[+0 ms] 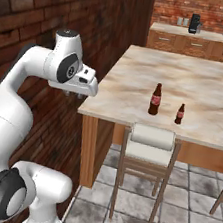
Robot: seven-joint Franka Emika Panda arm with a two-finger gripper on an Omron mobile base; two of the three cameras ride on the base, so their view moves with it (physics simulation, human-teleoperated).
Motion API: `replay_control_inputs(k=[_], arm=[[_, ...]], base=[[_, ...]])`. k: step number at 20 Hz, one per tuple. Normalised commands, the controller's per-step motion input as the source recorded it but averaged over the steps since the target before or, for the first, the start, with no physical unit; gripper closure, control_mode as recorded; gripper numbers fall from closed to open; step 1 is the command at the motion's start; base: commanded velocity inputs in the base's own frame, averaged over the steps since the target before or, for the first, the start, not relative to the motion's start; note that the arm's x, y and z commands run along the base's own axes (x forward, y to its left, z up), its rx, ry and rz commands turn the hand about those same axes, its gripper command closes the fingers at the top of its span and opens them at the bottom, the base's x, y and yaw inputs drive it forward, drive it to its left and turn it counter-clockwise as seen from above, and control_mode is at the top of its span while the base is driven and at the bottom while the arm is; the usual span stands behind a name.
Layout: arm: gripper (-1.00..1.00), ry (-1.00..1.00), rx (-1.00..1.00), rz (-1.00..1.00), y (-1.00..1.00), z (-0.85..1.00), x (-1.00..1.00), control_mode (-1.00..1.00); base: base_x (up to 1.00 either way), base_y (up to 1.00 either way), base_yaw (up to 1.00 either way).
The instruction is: Place the large bottle from the dining counter next to the other large bottle outside the sink, and place the small bottle from the dining counter next to the other small bottle inside the sink.
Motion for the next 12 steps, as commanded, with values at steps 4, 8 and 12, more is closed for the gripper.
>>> replay_control_inputs(k=[4, 8, 12], arm=[[-1.0, 0.0, 0.0, 0.0, 0.0, 0.0, 0.0, 1.0], [-1.0, 0.0, 0.0, 0.0, 0.0, 0.0, 0.0, 1.0], [-1.0, 0.0, 0.0, 0.0, 0.0, 0.0, 0.0, 1.0]], base=[[0.0, 0.0, 0.0], [0.0, -0.16, 0.0], [0.0, -0.45, 0.0]])
